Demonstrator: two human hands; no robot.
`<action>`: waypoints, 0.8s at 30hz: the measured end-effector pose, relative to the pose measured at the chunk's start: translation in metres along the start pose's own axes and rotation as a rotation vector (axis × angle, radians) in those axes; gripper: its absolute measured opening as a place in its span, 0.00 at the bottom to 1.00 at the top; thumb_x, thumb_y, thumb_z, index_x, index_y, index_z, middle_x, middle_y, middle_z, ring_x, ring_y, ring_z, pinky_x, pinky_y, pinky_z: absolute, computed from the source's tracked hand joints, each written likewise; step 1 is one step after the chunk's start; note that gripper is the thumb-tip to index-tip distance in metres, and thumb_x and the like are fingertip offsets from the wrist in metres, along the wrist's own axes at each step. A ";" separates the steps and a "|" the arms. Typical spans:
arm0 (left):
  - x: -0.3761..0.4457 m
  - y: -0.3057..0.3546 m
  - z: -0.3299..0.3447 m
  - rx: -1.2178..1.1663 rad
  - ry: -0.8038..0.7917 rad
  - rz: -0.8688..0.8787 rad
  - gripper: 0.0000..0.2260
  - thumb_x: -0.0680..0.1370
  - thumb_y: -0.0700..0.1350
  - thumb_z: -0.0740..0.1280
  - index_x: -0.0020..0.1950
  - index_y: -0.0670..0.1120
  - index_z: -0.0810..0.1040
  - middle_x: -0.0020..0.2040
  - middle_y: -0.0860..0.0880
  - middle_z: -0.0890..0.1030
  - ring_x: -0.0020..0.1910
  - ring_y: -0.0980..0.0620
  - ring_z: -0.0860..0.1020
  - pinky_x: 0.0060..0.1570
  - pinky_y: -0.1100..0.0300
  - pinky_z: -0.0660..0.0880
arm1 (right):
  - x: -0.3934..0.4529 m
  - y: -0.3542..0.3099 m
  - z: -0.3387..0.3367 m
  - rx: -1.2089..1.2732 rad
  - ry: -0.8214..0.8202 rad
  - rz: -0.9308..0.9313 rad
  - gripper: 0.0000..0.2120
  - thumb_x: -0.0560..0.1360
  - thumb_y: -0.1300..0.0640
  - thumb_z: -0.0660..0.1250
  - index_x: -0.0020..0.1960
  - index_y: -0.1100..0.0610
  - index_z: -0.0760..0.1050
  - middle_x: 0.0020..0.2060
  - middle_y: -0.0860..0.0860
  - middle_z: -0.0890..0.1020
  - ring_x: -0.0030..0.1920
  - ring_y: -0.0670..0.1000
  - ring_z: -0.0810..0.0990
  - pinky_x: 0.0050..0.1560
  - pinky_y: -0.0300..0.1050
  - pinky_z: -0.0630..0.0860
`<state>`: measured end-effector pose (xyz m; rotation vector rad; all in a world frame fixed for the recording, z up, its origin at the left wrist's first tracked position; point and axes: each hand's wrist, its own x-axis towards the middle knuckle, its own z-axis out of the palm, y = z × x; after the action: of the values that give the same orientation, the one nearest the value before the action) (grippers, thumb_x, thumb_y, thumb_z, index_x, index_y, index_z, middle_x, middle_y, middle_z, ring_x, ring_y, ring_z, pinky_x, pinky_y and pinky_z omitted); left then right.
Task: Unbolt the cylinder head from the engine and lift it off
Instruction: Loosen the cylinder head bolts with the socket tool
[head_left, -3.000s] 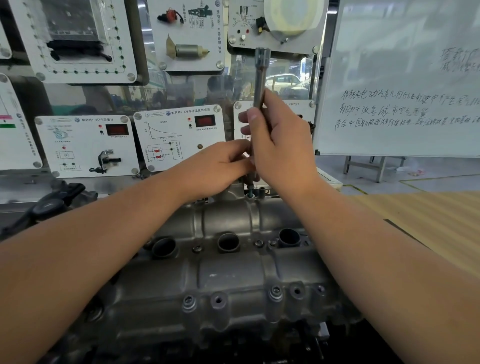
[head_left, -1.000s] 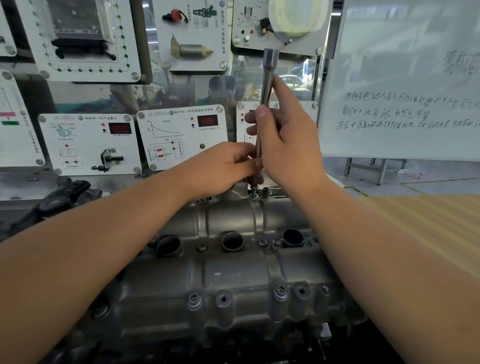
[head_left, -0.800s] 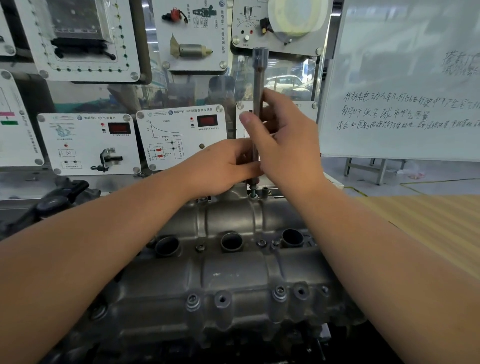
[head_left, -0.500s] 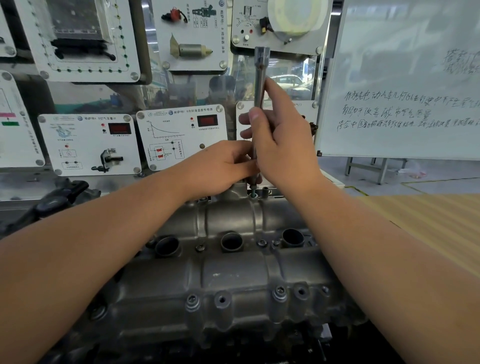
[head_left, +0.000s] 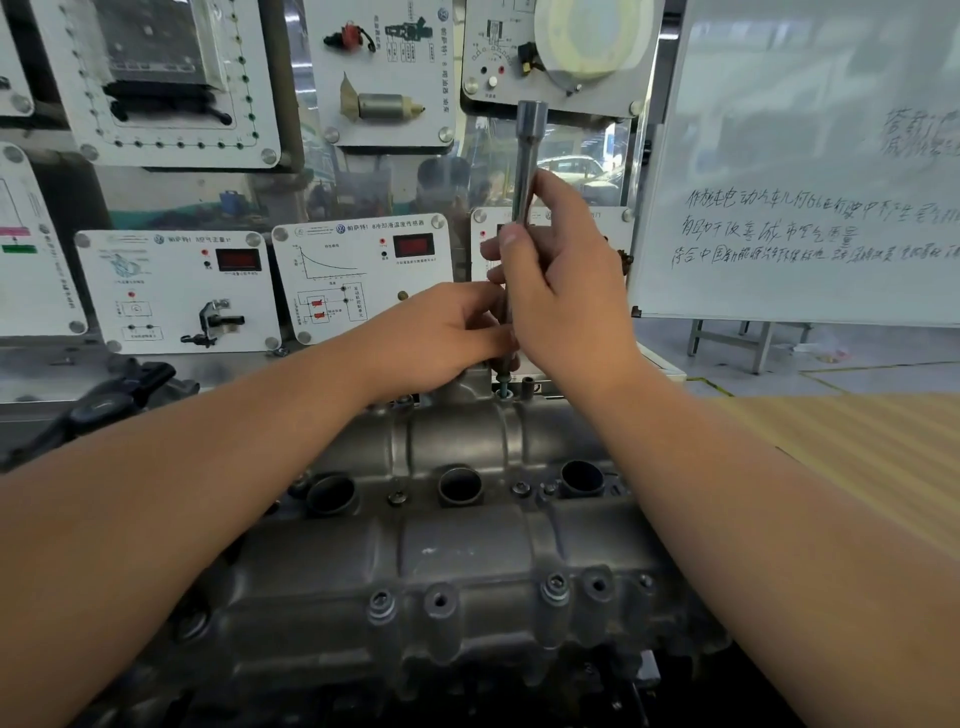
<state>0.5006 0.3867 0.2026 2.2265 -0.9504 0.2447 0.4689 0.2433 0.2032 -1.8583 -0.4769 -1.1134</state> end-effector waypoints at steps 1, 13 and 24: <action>0.000 0.001 0.000 0.009 0.004 0.005 0.09 0.82 0.50 0.68 0.60 0.49 0.79 0.50 0.52 0.86 0.50 0.43 0.84 0.54 0.38 0.78 | 0.000 0.000 0.000 -0.016 0.011 -0.019 0.20 0.83 0.52 0.63 0.73 0.56 0.69 0.42 0.45 0.84 0.41 0.42 0.81 0.44 0.39 0.78; 0.000 -0.001 0.001 -0.014 0.034 0.004 0.09 0.82 0.49 0.68 0.59 0.46 0.80 0.47 0.52 0.86 0.45 0.50 0.84 0.51 0.44 0.79 | 0.002 -0.001 -0.001 0.079 -0.011 0.025 0.24 0.83 0.53 0.61 0.78 0.53 0.65 0.42 0.43 0.84 0.43 0.43 0.83 0.47 0.42 0.81; -0.001 -0.001 0.001 0.001 -0.002 0.006 0.09 0.84 0.50 0.65 0.60 0.48 0.80 0.47 0.56 0.86 0.44 0.57 0.83 0.47 0.57 0.80 | 0.002 -0.001 -0.003 0.047 0.007 -0.008 0.21 0.84 0.54 0.59 0.76 0.56 0.66 0.42 0.41 0.83 0.43 0.41 0.83 0.48 0.38 0.79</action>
<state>0.5004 0.3869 0.2015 2.2258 -0.9581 0.2460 0.4683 0.2409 0.2061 -1.8124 -0.5024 -1.1044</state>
